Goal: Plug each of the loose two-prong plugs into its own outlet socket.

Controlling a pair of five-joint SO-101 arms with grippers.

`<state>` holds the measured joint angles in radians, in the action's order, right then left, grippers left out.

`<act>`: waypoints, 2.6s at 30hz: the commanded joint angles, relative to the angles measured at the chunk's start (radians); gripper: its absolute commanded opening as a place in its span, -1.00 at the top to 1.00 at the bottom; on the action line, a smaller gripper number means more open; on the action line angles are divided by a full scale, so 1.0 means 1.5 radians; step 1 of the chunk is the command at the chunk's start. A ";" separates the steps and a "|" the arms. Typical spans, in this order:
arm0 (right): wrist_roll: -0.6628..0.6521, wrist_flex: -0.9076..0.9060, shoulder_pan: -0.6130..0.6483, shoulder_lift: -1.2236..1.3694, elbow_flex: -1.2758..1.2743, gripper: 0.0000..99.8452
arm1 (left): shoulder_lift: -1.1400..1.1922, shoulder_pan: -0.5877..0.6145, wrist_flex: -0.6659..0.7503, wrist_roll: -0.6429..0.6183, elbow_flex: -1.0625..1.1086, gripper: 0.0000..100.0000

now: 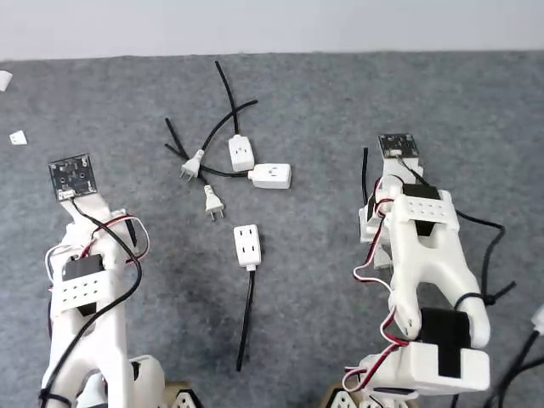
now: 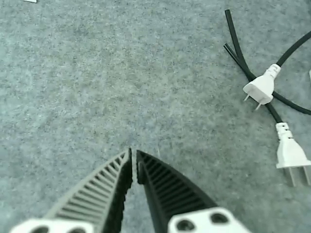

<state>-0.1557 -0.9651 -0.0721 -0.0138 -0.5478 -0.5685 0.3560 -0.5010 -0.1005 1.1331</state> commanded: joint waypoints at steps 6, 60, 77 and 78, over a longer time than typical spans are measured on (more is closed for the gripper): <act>-0.091 -0.012 0.002 -0.001 0.032 0.79 | -0.015 0.003 0.023 0.010 -0.008 0.97; -0.081 -0.148 0.472 -0.337 0.133 0.98 | 0.278 -0.099 -0.228 0.230 -0.236 0.97; -0.003 -0.037 0.521 -0.330 0.032 0.98 | 0.100 -0.203 -0.193 0.408 -0.058 0.97; -0.003 -0.038 0.529 -0.330 0.032 0.98 | 0.100 -0.203 -0.193 0.408 -0.058 0.97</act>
<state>-0.1726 -1.0434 0.6935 -0.4833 -0.5140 -0.3813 0.0629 -0.8216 0.4979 1.0564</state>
